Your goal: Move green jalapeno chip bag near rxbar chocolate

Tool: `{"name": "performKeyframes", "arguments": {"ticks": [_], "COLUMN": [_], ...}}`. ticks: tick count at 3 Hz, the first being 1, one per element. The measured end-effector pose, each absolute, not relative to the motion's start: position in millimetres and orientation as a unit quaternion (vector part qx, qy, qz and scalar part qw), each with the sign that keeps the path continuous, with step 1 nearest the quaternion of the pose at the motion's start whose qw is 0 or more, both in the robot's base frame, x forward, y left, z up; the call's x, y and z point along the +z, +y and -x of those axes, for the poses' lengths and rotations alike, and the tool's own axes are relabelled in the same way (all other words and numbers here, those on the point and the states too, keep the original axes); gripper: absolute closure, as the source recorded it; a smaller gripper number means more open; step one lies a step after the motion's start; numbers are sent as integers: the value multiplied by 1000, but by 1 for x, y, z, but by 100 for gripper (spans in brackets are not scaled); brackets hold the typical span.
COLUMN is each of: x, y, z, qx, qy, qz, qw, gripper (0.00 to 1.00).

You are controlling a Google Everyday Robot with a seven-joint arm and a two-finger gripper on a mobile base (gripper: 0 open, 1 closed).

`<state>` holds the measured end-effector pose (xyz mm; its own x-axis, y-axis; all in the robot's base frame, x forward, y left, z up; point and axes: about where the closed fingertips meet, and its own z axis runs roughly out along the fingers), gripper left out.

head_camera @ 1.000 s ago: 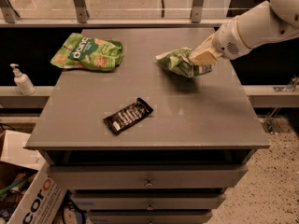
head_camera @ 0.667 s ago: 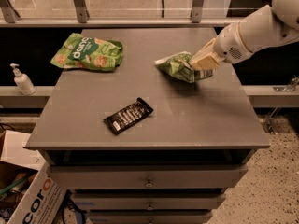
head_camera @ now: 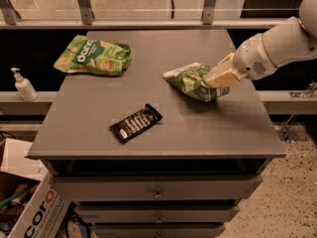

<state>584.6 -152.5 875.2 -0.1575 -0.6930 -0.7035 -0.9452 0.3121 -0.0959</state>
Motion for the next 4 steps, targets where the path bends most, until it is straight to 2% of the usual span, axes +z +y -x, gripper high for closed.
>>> {"name": "performKeyframes", "arguments": {"ticks": [2, 4], "x": [852, 861], "y": [-127, -109], "z": [-557, -544], "qx": [249, 248], "qy": [720, 707], "qz": [568, 579], "qw": [312, 322], "gripper": [100, 100]}}
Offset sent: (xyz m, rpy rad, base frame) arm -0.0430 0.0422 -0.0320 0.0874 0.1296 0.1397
